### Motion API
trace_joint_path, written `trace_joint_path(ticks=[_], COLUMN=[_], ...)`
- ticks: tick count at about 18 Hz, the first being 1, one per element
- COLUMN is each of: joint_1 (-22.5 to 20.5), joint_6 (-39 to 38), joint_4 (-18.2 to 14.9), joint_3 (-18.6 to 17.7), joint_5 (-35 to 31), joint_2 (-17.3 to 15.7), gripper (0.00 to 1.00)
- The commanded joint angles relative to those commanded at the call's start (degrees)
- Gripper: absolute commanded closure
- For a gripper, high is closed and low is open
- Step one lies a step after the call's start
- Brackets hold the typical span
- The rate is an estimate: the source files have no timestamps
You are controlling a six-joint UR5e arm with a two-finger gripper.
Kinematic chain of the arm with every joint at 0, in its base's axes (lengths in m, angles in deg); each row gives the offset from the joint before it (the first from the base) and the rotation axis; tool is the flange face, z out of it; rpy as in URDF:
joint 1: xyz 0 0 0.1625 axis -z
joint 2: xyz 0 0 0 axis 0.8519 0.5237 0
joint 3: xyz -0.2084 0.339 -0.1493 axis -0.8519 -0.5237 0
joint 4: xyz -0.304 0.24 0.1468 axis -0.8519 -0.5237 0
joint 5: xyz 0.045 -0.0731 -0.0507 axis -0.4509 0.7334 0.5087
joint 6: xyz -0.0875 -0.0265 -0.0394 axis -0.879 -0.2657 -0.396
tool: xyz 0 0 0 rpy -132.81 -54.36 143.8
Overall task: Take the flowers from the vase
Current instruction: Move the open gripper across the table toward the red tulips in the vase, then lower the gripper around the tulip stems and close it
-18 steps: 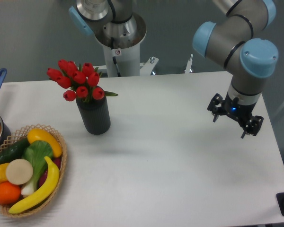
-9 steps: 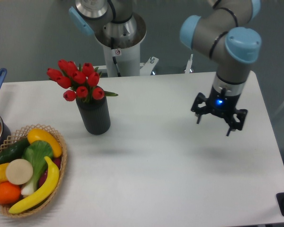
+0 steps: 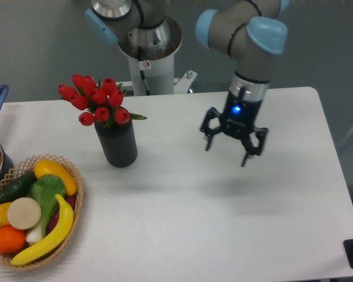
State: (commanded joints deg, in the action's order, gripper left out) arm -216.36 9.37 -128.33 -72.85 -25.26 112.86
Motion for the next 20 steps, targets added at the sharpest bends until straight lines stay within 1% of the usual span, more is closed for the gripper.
trace_joint_path(ticks=[5, 10, 11, 12, 13, 14, 17, 20], joint_1=[-0.26, 0.0, 0.26, 0.44, 0.79, 0.97, 1.49, 3.33], joint_6=[1.31, 1.49, 1.41, 1.23, 0.8, 0.79, 1.32, 1.32], joint_4=[-0.09, -0.18, -0.18, -0.18, -0.26, -0.18, -0.18, -0.09], joint_3=[-9.93, -17.93, -19.16, -19.52, -21.09, -24.15, -25.76, -26.12], joint_5=[0.0, 0.87, 2.45, 3.68, 7.0, 10.51, 12.04, 12.3], joint_2=[-11.16, -19.69, -21.1, -21.72, -23.64, -26.01, -26.39, -25.25], gripper=[0.0, 0.0, 0.0, 0.0, 0.0, 0.0, 0.0, 0.0])
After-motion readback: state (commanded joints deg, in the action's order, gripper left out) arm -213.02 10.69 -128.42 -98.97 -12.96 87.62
